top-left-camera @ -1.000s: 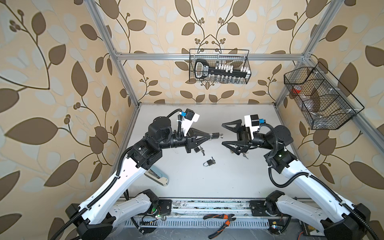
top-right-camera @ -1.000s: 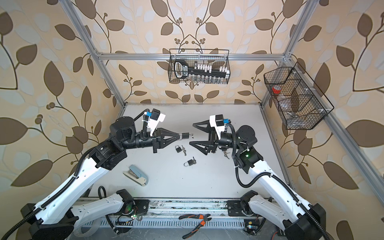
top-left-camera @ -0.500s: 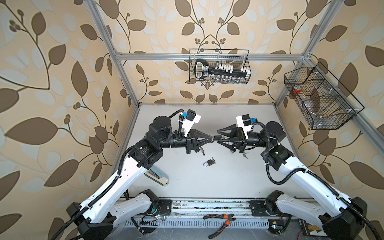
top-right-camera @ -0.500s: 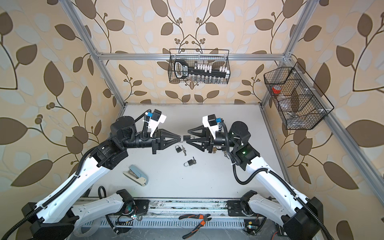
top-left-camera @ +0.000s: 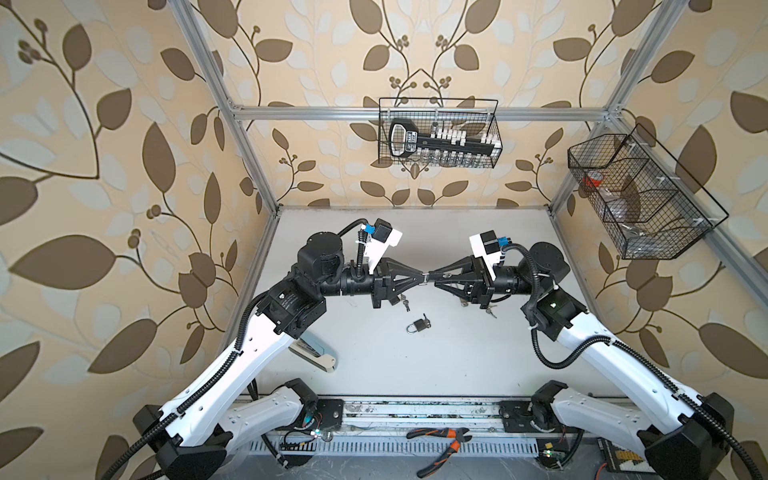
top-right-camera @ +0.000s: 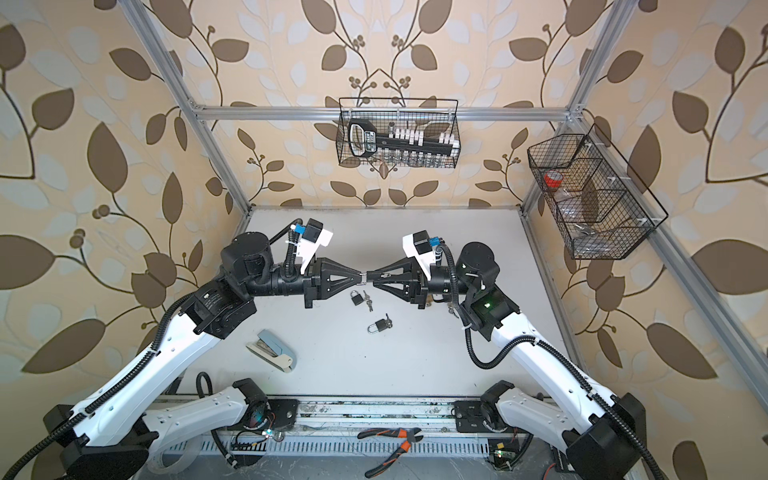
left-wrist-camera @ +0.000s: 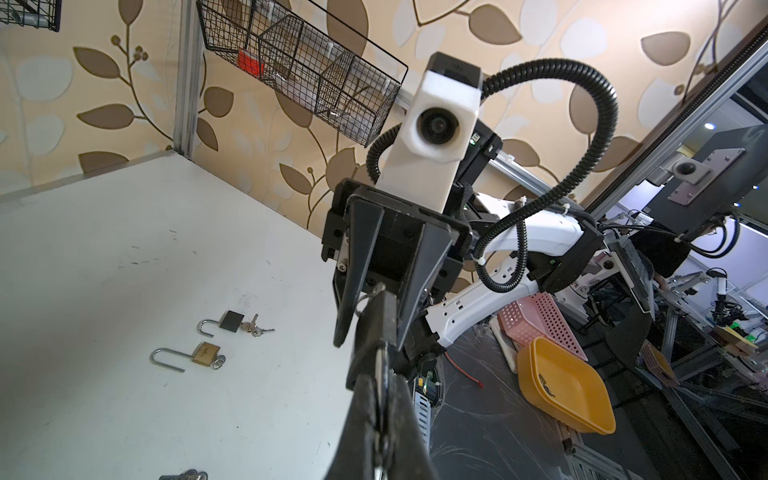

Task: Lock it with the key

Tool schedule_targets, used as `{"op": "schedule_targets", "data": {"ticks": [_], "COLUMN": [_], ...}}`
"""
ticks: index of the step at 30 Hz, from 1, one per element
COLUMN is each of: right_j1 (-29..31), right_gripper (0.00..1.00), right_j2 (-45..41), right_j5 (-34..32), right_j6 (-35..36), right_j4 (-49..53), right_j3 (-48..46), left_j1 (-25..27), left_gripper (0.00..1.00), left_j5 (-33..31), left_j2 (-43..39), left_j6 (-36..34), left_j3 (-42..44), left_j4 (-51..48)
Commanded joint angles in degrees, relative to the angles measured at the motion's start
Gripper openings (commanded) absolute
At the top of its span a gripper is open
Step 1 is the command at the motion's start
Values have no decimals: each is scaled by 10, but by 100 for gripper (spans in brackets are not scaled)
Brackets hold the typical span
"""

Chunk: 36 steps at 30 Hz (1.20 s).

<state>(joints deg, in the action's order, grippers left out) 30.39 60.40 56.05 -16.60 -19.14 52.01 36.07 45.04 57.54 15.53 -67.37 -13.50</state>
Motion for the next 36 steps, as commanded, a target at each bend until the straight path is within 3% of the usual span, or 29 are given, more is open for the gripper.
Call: {"op": "schedule_targets", "data": {"ticks": [1, 5, 16, 19, 22, 23, 32, 36], "right_j1": [4, 4, 10, 10, 10, 11, 12, 12], "right_gripper": [25, 24, 0, 0, 0, 0, 0, 0], "right_j2": [-4, -4, -3, -10, -16, -19, -36, -34], "right_j5": [17, 21, 22, 13, 9, 7, -12, -11], "right_j6": [-7, -16, -24, -30, -43, -45, -41, -45], "right_j4": [-18, -26, -27, -28, -38, -39, -33, -36], "right_j3": [23, 24, 24, 21, 18, 19, 17, 18], "left_j1": [5, 5, 5, 5, 5, 5, 5, 5], "left_gripper": [0, 0, 0, 0, 41, 47, 41, 30], "left_j5": [14, 15, -3, -11, -22, -25, -33, -31], "left_j2": [-2, -1, -4, -5, -4, -5, -14, -11], "left_j6": [-10, -10, -23, -27, -30, -29, -30, -31], "left_j3": [-21, -22, -25, -26, -29, -28, -15, -15], "left_j4": [24, 23, 11, 10, 4, 5, 13, 11]}}
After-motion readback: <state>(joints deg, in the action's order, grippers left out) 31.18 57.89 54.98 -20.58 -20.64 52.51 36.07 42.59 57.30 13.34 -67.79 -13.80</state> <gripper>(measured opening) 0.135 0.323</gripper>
